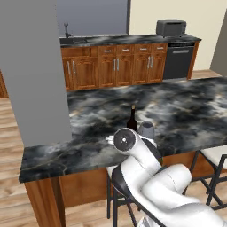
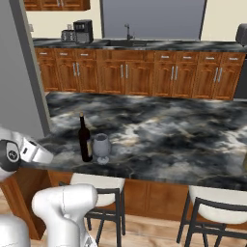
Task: There is a wine glass and glass cup on the dining counter. Place the wine bottle next to the wine glass and the juice bottle next to the glass cup.
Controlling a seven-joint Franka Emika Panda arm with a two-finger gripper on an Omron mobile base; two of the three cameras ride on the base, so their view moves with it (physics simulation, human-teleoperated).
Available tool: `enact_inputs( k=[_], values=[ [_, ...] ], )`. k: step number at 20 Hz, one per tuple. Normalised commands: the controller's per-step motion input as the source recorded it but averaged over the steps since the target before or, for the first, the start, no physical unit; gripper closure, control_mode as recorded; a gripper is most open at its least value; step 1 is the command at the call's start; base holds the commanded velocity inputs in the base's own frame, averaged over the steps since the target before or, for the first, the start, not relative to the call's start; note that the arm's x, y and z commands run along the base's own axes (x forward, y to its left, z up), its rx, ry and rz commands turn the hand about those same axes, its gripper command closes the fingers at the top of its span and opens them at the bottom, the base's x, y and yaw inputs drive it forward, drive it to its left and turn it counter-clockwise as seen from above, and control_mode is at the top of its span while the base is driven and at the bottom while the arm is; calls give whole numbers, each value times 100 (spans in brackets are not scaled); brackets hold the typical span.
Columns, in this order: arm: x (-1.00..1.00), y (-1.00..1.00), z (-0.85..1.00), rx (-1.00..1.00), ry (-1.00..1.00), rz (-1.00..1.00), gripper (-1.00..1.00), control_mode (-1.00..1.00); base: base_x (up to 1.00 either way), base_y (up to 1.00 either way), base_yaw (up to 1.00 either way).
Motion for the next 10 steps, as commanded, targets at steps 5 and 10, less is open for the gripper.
enact_inputs(
  k=[5, 10],
  values=[
    [-22, -5, 27, 23, 34, 2, -100, -100, 0, 0, 0],
    [-29, -1, 17, 9, 27, 3, -100, -100, 0, 0, 0]
  ],
)
